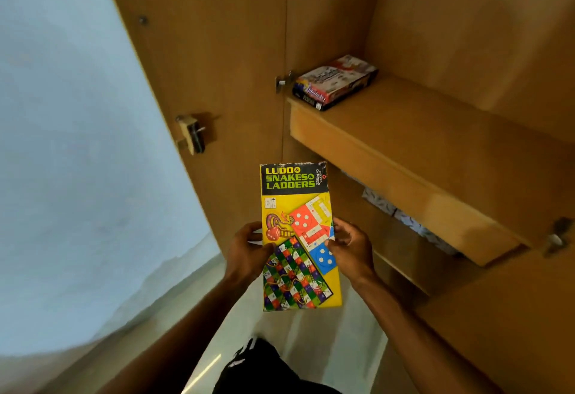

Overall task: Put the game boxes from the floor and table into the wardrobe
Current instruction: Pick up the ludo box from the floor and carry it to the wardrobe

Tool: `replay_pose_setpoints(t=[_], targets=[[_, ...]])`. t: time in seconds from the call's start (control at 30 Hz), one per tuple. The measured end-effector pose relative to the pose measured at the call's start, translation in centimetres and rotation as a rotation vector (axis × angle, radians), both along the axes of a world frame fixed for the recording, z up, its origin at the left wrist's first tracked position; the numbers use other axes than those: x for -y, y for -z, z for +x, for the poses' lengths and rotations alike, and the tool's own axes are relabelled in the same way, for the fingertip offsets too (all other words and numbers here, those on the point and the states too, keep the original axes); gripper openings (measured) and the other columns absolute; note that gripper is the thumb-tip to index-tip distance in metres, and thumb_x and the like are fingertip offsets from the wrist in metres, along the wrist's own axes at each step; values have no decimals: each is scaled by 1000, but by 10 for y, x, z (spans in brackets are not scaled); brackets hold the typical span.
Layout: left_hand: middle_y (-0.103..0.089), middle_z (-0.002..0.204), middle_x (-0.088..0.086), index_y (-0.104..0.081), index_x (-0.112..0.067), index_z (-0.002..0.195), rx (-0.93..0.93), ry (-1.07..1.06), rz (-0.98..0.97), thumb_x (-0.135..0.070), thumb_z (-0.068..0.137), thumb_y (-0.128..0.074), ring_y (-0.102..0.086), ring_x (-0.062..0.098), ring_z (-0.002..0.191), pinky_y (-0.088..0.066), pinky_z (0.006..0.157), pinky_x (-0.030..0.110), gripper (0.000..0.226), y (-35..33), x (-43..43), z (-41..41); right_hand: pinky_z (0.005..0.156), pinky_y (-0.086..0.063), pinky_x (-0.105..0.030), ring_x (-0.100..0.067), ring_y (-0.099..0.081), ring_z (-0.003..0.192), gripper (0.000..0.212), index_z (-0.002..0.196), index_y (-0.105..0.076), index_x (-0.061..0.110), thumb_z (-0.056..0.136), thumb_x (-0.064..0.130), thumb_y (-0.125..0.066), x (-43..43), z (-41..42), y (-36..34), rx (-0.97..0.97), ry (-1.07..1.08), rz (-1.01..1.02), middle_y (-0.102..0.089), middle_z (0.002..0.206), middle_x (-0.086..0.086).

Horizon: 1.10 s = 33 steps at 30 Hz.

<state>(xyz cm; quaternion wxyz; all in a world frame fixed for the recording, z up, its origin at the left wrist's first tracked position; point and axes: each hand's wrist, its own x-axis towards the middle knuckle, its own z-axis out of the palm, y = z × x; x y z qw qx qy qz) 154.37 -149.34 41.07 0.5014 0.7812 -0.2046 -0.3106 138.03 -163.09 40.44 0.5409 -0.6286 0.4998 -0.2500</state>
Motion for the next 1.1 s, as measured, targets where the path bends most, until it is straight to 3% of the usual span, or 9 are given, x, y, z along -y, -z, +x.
replay_pose_setpoints(t=[0.2, 0.3, 0.4, 0.57, 0.67, 0.83, 0.97, 1.03, 1.1], targets=[[-67, 108, 6, -60, -16, 124, 30, 76, -79, -18, 81, -76, -69, 19, 89, -54, 59, 28, 46, -11, 154, 78, 79, -62, -43, -16, -69, 98, 45, 126, -62, 18, 85, 2, -69, 133, 66, -14, 14, 83, -47, -69, 115, 0], [-68, 107, 5, -60, -18, 125, 76, 68, -109, -24, 80, -76, -69, 20, 90, -61, 70, 40, 48, -17, 223, 116, 73, -60, -33, -16, -66, 98, 41, 125, -62, 17, 87, 3, -68, 197, 103, -27, 36, 91, -95, -65, 109, 3], [-68, 104, 6, -60, -15, 126, 97, 104, -123, -19, 76, -78, -69, 22, 88, -60, 77, 48, 53, -29, 294, 155, 80, -61, -41, -17, -68, 98, 38, 122, -65, 17, 86, 4, -68, 263, 142, -33, 60, 128, -80, -69, 110, 1], [-69, 103, 6, -57, -13, 126, 107, 218, -180, -8, 74, -81, -68, 19, 81, -59, 65, 38, 57, -61, 393, 200, 85, -59, -47, -23, -71, 96, 31, 107, -68, 21, 87, -2, -64, 357, 190, -51, 155, 166, 8, -73, 111, -7], [-68, 101, -7, -58, -23, 113, 55, 342, -231, 2, 72, -81, -68, 23, 95, -58, 82, 48, 53, -75, 448, 223, 87, -57, -44, -25, -69, 93, 28, 107, -66, 13, 87, -6, -62, 407, 213, -70, 193, 189, 8, -71, 111, -11], [-54, 135, 1, -48, -12, 137, 93, 738, -113, -2, 64, -89, -54, 24, 128, -49, 102, 34, 84, -91, 511, 253, 84, -54, -35, -25, -67, 98, 33, 115, -61, 6, 85, -7, -64, 470, 234, -80, 183, 246, 0, -68, 119, -14], [-25, 151, -4, -38, -21, 147, 458, 1140, 102, -23, 56, -94, -31, 14, 136, -32, 114, 26, 107, -97, 536, 272, 90, -56, -39, -27, -65, 109, 47, 129, -57, 4, 85, -4, -67, 495, 235, -76, 132, 246, -9, -65, 125, -12], [-27, 154, -2, -40, -20, 147, 545, 1166, 143, -27, 57, -93, -31, 15, 138, -33, 113, 25, 105, -93, 545, 280, 87, -57, -37, -27, -65, 109, 40, 122, -62, 7, 83, -4, -68, 500, 232, -72, 123, 212, -23, -66, 124, -11], [-39, 150, 3, -49, -15, 140, 538, 1043, 142, -18, 66, -88, -41, 20, 136, -42, 101, 16, 83, -92, 548, 288, 81, -56, -30, -26, -65, 108, 36, 114, -66, 12, 82, -4, -69, 498, 228, -71, 106, 147, -85, -67, 121, -11]])
